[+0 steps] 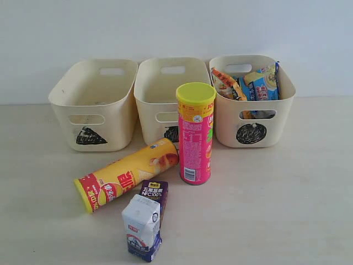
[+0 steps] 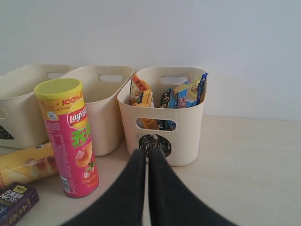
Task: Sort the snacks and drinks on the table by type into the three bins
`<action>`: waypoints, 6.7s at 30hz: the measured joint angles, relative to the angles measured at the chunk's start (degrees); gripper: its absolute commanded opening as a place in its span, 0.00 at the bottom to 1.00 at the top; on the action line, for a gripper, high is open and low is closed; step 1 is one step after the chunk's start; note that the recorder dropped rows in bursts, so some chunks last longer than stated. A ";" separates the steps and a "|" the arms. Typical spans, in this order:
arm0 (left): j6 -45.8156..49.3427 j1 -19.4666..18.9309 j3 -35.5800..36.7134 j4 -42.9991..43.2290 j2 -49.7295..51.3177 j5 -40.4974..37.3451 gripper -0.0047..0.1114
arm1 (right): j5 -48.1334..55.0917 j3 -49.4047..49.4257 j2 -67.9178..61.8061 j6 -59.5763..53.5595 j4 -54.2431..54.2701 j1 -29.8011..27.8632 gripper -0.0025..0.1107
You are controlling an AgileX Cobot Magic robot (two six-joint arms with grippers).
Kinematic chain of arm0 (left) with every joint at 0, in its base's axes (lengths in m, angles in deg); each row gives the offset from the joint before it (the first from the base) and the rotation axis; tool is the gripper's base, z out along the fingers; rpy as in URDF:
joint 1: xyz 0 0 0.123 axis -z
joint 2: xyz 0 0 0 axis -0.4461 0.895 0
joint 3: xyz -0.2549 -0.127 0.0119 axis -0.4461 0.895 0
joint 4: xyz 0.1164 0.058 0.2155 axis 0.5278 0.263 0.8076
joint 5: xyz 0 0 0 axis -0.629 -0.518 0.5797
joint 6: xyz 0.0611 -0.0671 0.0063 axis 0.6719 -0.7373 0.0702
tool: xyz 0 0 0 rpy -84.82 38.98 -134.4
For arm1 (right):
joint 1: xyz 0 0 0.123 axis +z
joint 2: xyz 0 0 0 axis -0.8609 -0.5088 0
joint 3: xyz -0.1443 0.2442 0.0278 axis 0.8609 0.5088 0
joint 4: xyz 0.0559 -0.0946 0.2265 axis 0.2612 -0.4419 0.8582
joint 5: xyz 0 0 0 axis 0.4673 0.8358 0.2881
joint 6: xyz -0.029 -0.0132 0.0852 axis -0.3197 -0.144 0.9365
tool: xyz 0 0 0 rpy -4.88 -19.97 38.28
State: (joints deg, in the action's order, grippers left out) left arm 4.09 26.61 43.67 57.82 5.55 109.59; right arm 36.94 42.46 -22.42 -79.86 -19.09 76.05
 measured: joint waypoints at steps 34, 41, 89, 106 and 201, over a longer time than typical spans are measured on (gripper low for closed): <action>31.09 3.34 -44.20 2.32 38.59 -91.25 0.07 | 1.12 0.00 0.00 1.68 0.00 0.00 0.02; 33.06 7.73 -50.18 0.00 49.08 -98.85 0.07 | 1.12 0.00 0.00 1.83 0.00 0.00 0.02; 54.53 16.31 -75.13 -1.69 113.78 -76.77 0.74 | 2.15 0.00 0.00 2.08 0.00 0.00 0.02; 54.64 16.31 -75.13 -2.55 115.63 -84.53 0.08 | 2.38 0.00 0.00 2.08 0.00 0.00 0.02; 34.10 7.60 -89.17 -12.69 93.66 -89.33 0.07 | 4.11 0.00 0.00 2.30 0.00 0.00 0.02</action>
State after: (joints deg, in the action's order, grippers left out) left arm 38.19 34.21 -45.50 45.13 99.21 20.26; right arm 41.06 42.46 -22.42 -77.57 -19.09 76.05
